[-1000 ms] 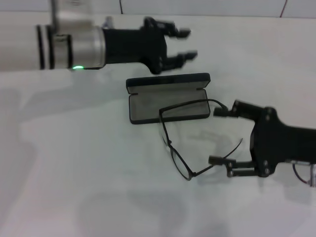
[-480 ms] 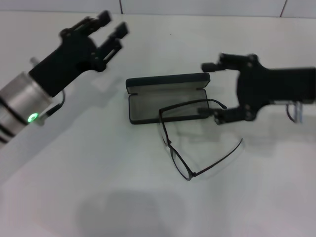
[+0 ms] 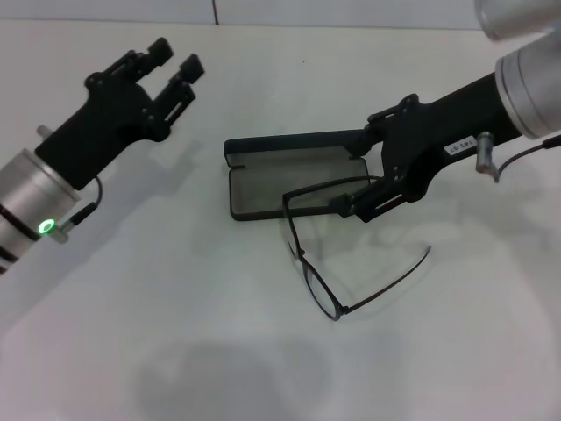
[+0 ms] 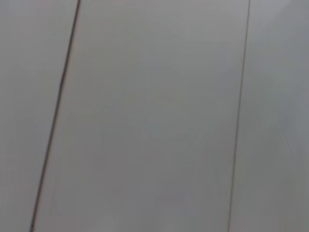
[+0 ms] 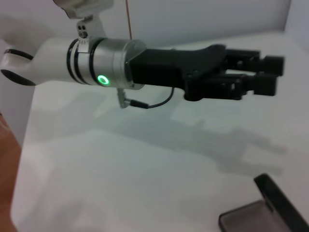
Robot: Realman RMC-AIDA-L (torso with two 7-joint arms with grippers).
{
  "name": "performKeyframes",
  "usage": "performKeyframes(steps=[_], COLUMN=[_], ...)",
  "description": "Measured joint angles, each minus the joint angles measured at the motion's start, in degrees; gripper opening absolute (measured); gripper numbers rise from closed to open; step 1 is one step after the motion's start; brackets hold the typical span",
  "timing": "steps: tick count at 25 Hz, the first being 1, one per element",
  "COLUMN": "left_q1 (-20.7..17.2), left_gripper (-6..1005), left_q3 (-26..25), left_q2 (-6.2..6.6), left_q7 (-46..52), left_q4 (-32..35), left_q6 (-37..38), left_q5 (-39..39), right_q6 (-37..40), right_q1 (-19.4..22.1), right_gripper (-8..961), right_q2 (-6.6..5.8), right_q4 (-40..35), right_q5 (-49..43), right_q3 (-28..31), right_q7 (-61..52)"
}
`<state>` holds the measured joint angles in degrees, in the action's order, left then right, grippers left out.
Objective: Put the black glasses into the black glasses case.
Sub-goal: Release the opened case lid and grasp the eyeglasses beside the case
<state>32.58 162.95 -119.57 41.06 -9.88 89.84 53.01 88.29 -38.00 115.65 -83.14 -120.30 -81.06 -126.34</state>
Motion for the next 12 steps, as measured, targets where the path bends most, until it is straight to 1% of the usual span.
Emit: performKeyframes(steps=[3, 6, 8, 12], left_q1=[1.4, 2.7, 3.3, 4.5], left_gripper=[485, 485, 485, 485], left_q3=[0.0, 0.0, 0.0, 0.0], left_q2=[-0.02, -0.03, -0.04, -0.05], left_q7=[-0.1, -0.1, -0.3, -0.4], left_q4=[0.0, -0.1, -0.1, 0.0], left_q6=[-0.9, -1.9, -2.8, -3.7], left_q5=[-1.8, -3.3, -3.8, -4.9], right_q6=[5.2, 9.3, 10.4, 10.4], right_q1=[-2.8, -6.5, -8.7, -11.7], right_gripper=[825, 825, 825, 825], right_q2=[-0.19, -0.27, -0.16, 0.18], right_q4=[-1.9, -0.9, 0.3, 2.8], right_q5=[-1.4, -2.9, -4.6, -8.0], right_q3=[1.2, 2.5, 2.4, 0.6], right_q7=[-9.1, -17.3, -21.9, -27.3])
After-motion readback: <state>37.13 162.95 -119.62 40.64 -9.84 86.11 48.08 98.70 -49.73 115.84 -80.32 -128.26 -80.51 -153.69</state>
